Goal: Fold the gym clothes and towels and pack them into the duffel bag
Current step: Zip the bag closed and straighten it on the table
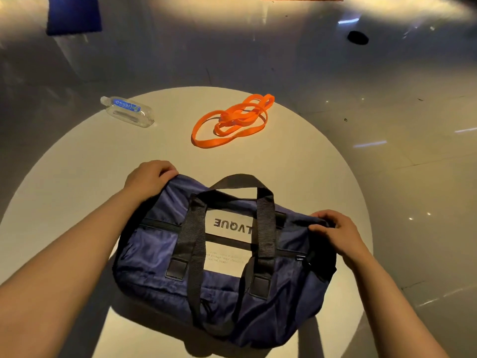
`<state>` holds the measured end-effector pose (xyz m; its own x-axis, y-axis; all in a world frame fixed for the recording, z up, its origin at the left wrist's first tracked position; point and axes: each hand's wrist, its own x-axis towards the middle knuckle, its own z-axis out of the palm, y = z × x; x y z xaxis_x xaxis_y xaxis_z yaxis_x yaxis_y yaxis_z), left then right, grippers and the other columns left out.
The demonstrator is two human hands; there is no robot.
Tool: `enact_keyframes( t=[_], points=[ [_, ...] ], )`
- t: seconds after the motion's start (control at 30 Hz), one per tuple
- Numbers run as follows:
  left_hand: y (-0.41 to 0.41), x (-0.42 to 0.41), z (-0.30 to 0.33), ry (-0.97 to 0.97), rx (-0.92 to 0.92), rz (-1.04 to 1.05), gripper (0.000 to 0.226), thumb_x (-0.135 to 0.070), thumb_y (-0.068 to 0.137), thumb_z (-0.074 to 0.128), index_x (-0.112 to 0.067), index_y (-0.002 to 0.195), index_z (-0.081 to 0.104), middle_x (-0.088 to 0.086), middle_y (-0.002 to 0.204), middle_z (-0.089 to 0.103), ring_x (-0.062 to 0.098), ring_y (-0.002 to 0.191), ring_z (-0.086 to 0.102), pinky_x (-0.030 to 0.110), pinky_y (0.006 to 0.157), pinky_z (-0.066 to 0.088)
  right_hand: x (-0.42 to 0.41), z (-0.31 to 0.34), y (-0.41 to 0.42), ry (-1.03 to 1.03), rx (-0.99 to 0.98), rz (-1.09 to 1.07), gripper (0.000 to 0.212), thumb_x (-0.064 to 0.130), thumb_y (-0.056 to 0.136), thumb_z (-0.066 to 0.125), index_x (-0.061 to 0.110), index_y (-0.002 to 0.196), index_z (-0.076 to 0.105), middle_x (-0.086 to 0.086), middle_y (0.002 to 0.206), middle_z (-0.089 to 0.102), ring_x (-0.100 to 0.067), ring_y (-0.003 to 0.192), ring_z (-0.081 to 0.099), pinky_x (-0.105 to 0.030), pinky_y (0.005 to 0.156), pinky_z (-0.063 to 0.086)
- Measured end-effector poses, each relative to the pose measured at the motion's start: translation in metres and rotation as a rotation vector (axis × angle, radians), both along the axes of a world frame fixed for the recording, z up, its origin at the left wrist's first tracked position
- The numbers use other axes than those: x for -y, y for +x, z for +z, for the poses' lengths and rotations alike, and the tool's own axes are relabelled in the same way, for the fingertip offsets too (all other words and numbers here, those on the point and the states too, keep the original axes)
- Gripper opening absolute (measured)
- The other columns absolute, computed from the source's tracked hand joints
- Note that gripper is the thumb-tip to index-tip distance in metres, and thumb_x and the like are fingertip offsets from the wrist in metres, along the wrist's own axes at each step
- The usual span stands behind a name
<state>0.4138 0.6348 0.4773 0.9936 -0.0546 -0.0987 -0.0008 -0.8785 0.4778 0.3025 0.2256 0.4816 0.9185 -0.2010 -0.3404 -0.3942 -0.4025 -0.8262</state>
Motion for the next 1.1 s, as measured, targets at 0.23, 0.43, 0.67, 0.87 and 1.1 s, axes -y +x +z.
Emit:
enact_keyframes(
  t=[0.23, 0.43, 0.67, 0.87, 1.1],
  points=[
    [-0.037, -0.028, 0.007, -0.397, -0.231, -0.073, 0.025, -0.020, 0.087, 0.068, -0.037, 0.104, 0.062, -0.009, 0.112, 0.063, 0.011, 0.107, 0.055, 0.027, 0.095, 0.040, -0.003, -0.011, -0.018, -0.022, -0.044, 0.052, 0.015, 0.028, 0.094, 0.057, 0.021, 0.089, 0.068, 0.004, 0.090, 0.068, -0.013, 0.084, 0.060, -0.030, 0.075, 0.046],
    [-0.041, -0.026, -0.003, -0.276, -0.087, 0.038, 0.006, -0.016, 0.089, 0.066, -0.021, 0.086, 0.066, 0.000, 0.090, 0.066, 0.024, 0.097, 0.060, 0.027, 0.080, 0.037, 0.003, 0.003, 0.003, -0.049, 0.051, 0.062, 0.030, -0.011, 0.079, 0.063, 0.019, 0.076, 0.062, 0.005, 0.073, 0.064, -0.015, 0.069, 0.055, -0.021, 0.063, 0.047],
    [-0.066, -0.020, 0.002, -0.328, -0.026, 0.281, 0.041, -0.025, 0.085, 0.072, -0.020, 0.124, 0.058, 0.003, 0.116, 0.057, 0.022, 0.107, 0.054, 0.033, 0.088, 0.042, -0.004, -0.002, -0.008, -0.248, 0.114, -0.094, 0.047, 0.025, 0.083, 0.072, 0.017, 0.124, 0.052, 0.002, 0.118, 0.050, -0.016, 0.105, 0.050, -0.033, 0.087, 0.043],
    [-0.194, -0.009, -0.001, -0.192, 0.185, 0.205, 0.039, -0.029, 0.084, 0.072, -0.015, 0.119, 0.062, 0.007, 0.125, 0.050, 0.025, 0.118, 0.047, 0.032, 0.098, 0.035, -0.049, -0.027, -0.141, -0.648, 0.349, -0.024, 0.038, 0.027, 0.078, 0.078, 0.013, 0.111, 0.062, -0.009, 0.116, 0.054, -0.025, 0.108, 0.047, -0.040, 0.087, 0.041],
    [-0.251, -0.027, -0.039, 0.250, 0.150, -0.126, 0.071, -0.065, 0.092, 0.022, -0.017, 0.132, 0.057, 0.005, 0.129, 0.058, 0.027, 0.129, 0.044, 0.045, 0.092, 0.043, -0.054, -0.058, -0.167, -1.015, 0.213, 0.374, 0.079, 0.044, 0.054, 0.089, 0.017, 0.124, 0.062, -0.013, 0.128, 0.054, -0.031, 0.109, 0.044, -0.046, 0.076, 0.049]
  ],
)
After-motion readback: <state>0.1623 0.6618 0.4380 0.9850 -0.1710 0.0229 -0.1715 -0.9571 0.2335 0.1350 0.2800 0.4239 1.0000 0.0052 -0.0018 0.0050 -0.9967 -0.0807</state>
